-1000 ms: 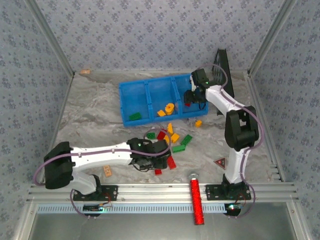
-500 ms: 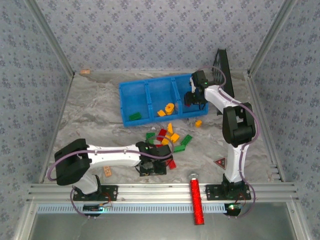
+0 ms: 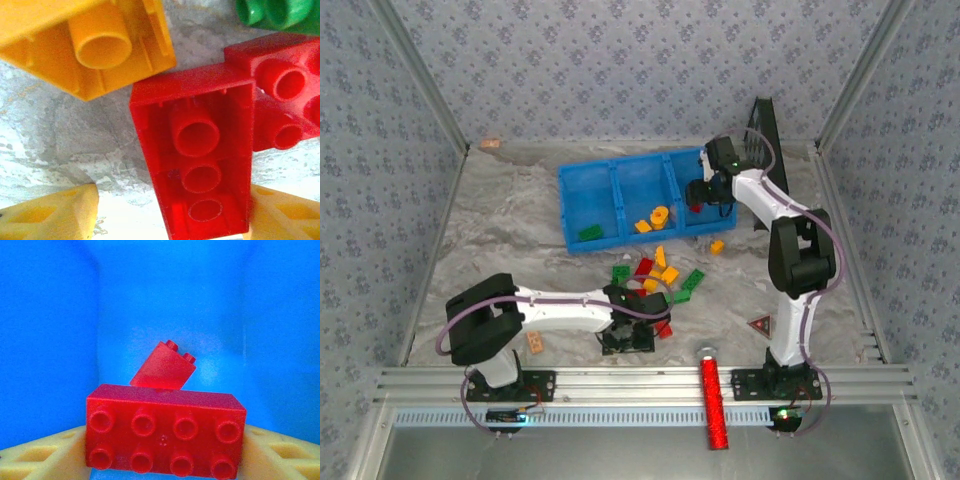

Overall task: Sort the legos into containers by color
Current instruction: Place the lego in the container, then pick up the lego from the middle-left of the table.

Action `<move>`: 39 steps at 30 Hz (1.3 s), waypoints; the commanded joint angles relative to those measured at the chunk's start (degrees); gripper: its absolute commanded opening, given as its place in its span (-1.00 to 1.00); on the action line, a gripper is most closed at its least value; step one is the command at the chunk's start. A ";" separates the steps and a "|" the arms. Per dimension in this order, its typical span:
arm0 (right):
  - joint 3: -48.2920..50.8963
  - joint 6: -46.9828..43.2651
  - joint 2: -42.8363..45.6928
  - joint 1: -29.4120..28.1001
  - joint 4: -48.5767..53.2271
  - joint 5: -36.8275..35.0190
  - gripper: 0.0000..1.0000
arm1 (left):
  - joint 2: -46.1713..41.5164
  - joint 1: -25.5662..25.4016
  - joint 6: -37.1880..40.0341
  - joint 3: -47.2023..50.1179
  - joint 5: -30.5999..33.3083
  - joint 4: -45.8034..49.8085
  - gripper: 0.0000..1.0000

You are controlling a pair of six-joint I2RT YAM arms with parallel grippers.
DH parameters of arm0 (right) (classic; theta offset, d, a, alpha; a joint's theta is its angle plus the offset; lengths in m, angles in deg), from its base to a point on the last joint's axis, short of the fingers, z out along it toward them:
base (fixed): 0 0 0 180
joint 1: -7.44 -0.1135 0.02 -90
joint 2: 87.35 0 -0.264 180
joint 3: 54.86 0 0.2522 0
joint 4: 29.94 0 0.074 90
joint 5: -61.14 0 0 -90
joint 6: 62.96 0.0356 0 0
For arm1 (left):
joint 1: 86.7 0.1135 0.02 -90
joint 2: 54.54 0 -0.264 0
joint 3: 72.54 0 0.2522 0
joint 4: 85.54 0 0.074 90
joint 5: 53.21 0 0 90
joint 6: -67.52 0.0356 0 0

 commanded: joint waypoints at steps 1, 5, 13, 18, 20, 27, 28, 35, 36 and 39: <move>0.21 -1.31 3.69 -0.29 1.24 1.51 0.48 | 0.27 0.55 -0.76 -1.17 0.41 -1.49 0.37; 1.23 -1.49 5.58 -0.38 2.91 1.94 0.61 | 0.77 1.00 -0.82 -0.94 0.24 -1.84 0.33; 5.01 -0.99 12.12 -0.89 4.30 1.83 0.67 | 3.22 1.88 0.25 -1.55 -0.75 -2.65 0.11; 11.61 1.60 21.75 -1.97 5.56 0.31 0.67 | 4.96 2.79 1.36 -1.55 -1.93 -3.37 -0.10; 15.12 3.34 26.09 -2.27 5.97 0.05 0.67 | 5.36 3.08 1.75 -1.55 -2.37 -3.37 -0.22; 30.63 10.57 39.29 -4.14 7.33 0.97 0.67 | 4.62 4.17 3.82 -1.80 -3.37 -1.14 -0.51; 31.91 11.19 40.53 -4.60 7.69 0.97 0.67 | 4.14 4.28 4.22 -2.02 -3.37 -0.35 -0.54; 41.94 16.52 48.07 -8.77 10.15 1.20 0.67 | -1.30 6.28 8.57 -7.57 -1.27 8.73 -0.64; 43.08 17.59 49.12 -9.37 10.21 1.28 0.68 | -1.83 6.82 9.57 -9.00 -0.80 10.08 -0.65; 46.14 20.60 51.76 -11.97 10.03 1.32 0.68 | -2.63 8.64 12.05 -12.71 -0.11 12.88 -0.67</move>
